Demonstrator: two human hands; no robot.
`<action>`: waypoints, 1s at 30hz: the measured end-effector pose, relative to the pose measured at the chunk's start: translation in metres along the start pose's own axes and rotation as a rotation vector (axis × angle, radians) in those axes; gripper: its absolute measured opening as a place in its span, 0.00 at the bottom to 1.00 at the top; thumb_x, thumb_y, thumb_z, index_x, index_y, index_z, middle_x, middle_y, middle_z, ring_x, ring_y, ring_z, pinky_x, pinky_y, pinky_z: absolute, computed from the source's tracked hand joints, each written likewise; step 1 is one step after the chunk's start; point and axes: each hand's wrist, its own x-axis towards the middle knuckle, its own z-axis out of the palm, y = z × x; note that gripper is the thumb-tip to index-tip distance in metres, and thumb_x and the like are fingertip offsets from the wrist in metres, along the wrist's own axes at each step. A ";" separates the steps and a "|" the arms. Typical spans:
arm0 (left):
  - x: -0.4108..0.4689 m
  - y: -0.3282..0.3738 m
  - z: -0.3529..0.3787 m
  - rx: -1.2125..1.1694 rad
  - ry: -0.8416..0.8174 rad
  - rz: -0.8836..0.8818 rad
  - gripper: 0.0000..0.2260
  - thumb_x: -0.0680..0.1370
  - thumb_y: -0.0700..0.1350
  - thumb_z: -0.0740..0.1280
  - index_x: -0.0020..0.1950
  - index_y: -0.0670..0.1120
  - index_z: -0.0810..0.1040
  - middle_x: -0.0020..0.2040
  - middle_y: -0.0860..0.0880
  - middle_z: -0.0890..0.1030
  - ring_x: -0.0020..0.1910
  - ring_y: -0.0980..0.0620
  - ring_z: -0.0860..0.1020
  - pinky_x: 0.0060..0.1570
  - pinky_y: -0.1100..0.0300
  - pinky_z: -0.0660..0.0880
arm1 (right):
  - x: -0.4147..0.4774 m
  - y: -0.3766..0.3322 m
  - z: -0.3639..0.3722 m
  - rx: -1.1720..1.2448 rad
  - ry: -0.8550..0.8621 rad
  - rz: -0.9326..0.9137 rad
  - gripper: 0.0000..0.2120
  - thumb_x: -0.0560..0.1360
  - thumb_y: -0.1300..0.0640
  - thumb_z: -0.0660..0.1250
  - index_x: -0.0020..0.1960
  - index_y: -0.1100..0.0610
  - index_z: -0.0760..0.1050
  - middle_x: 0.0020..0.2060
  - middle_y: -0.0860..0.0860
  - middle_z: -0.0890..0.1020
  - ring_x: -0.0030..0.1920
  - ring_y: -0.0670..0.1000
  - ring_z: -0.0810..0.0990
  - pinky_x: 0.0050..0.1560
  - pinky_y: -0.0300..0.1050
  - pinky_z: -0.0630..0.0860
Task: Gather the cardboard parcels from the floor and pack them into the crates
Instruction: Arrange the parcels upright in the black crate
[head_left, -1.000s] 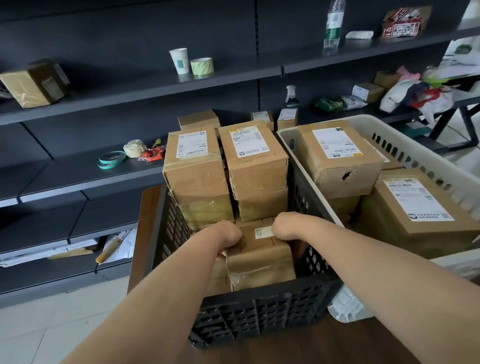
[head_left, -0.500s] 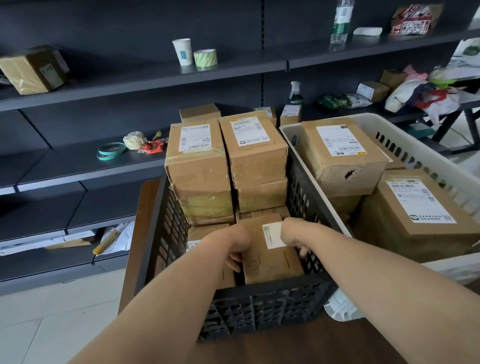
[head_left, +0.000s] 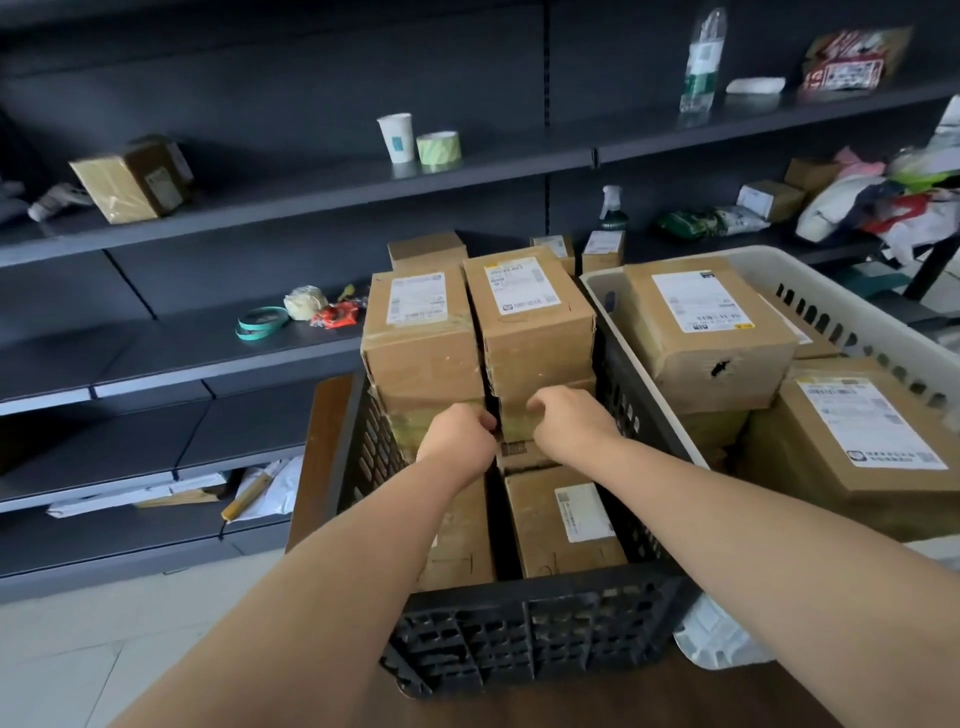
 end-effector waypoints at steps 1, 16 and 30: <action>-0.004 0.003 -0.006 0.010 0.059 0.046 0.15 0.78 0.38 0.60 0.59 0.47 0.82 0.53 0.45 0.82 0.47 0.45 0.81 0.44 0.56 0.79 | 0.000 -0.006 -0.003 0.011 0.062 -0.043 0.20 0.76 0.63 0.61 0.64 0.48 0.76 0.61 0.49 0.79 0.57 0.53 0.78 0.48 0.45 0.77; 0.029 -0.007 -0.092 -0.106 0.450 -0.053 0.26 0.79 0.41 0.60 0.77 0.45 0.58 0.74 0.45 0.66 0.71 0.41 0.66 0.66 0.45 0.69 | 0.035 -0.067 -0.023 0.301 0.052 -0.242 0.29 0.77 0.65 0.59 0.76 0.50 0.60 0.72 0.51 0.68 0.72 0.54 0.66 0.67 0.52 0.69; 0.003 -0.020 -0.107 -0.545 0.344 -0.179 0.19 0.77 0.51 0.67 0.66 0.45 0.76 0.53 0.49 0.80 0.55 0.46 0.79 0.59 0.50 0.78 | 0.006 -0.073 -0.032 0.827 0.005 -0.104 0.21 0.79 0.59 0.64 0.72 0.60 0.68 0.51 0.45 0.72 0.52 0.47 0.70 0.53 0.40 0.66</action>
